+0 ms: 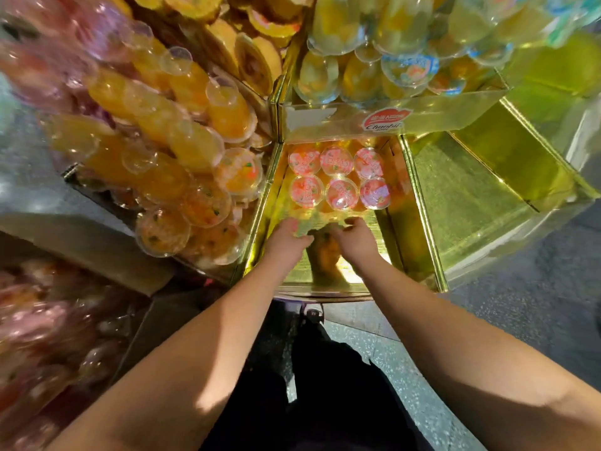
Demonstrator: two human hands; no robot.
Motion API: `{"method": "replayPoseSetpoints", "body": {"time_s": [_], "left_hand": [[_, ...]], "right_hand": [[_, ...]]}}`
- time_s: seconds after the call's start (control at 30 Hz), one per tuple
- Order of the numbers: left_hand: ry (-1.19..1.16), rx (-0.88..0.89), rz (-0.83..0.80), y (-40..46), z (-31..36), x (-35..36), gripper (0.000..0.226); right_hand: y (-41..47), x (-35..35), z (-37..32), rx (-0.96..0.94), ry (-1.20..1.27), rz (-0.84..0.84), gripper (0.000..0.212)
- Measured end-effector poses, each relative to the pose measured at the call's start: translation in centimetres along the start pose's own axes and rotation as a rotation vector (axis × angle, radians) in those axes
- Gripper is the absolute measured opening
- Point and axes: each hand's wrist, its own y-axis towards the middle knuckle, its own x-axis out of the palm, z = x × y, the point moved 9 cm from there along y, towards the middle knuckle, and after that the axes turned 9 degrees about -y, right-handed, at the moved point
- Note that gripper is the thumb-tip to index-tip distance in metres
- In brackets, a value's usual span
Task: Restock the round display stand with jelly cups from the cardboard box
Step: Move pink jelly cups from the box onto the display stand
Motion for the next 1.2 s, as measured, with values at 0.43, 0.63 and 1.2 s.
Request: {"method": "replayPoseSetpoints", "body": {"time_s": [0.43,0.63,1.2], "left_hand": [[0.101,0.237,0.145,-20.3,-4.4,-21.4,0.039],[-0.011,0.097,0.407,-27.4,-15.8,-32.6,0.041],[0.008,-0.199,0.583,-33.1,-36.4,-35.8,0.044]], "right_hand": [[-23.3,7.5,-12.7,-0.592,-0.430,-0.152,0.015],[-32.4,19.7,-18.6,-0.904,-0.633,-0.342,0.009],[-33.9,39.6,-17.0,-0.897,-1.200,-0.488,0.063]]}}
